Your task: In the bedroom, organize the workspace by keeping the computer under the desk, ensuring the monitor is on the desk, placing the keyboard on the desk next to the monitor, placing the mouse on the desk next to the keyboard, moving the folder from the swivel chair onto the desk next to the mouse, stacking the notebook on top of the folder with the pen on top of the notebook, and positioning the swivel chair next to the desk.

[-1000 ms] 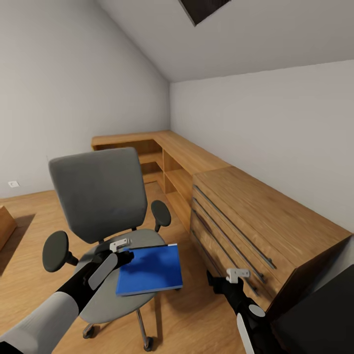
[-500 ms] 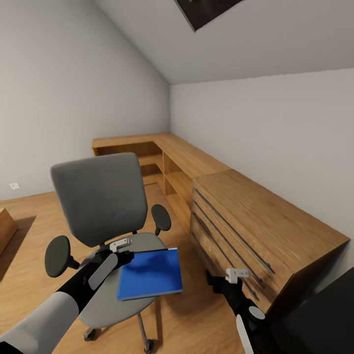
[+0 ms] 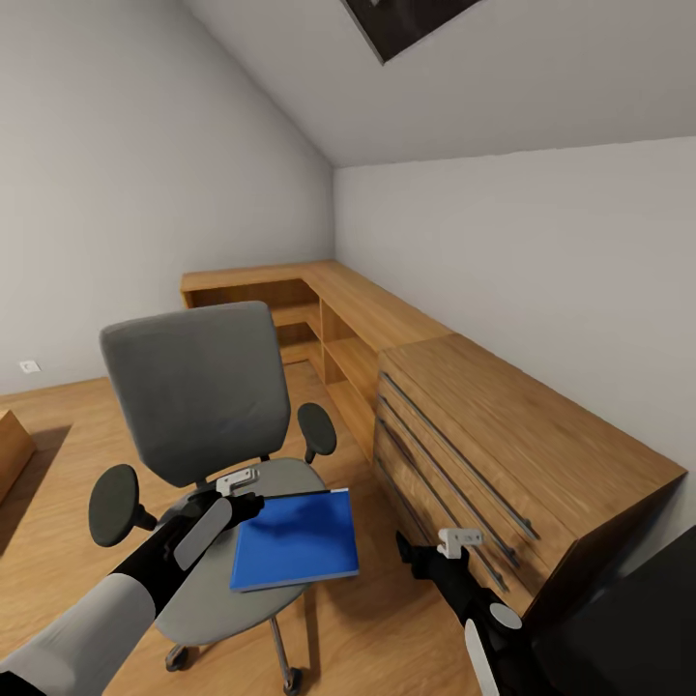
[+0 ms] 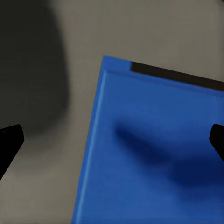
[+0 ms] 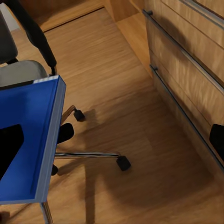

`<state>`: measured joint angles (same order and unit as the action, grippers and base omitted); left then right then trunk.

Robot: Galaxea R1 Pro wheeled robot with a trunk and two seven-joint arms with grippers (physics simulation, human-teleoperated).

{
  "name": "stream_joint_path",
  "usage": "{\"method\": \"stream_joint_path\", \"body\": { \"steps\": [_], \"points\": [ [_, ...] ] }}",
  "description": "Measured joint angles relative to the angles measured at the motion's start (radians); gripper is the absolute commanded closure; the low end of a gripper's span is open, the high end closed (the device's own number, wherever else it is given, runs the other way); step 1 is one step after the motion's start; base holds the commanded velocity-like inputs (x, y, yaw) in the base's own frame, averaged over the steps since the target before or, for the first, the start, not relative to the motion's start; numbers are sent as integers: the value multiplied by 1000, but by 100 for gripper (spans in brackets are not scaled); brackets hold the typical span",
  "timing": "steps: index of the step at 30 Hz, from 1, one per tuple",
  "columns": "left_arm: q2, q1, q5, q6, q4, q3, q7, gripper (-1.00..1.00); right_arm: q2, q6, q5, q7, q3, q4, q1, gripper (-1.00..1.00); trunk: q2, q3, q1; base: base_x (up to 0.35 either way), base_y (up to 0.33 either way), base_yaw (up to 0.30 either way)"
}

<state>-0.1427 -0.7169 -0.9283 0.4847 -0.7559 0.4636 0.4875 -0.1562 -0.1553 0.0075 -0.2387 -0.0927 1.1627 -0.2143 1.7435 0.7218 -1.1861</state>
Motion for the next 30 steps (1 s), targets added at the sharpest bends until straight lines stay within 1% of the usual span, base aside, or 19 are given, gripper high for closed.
{"method": "stream_joint_path", "body": {
  "steps": [30],
  "points": [
    [0, 0, 0, 0, 2, 0, 0, -100, 1, -1, -6, -3, -2, 0, 0, -100, 0, 0, 0, 0, 0, 0]
  ]
}}
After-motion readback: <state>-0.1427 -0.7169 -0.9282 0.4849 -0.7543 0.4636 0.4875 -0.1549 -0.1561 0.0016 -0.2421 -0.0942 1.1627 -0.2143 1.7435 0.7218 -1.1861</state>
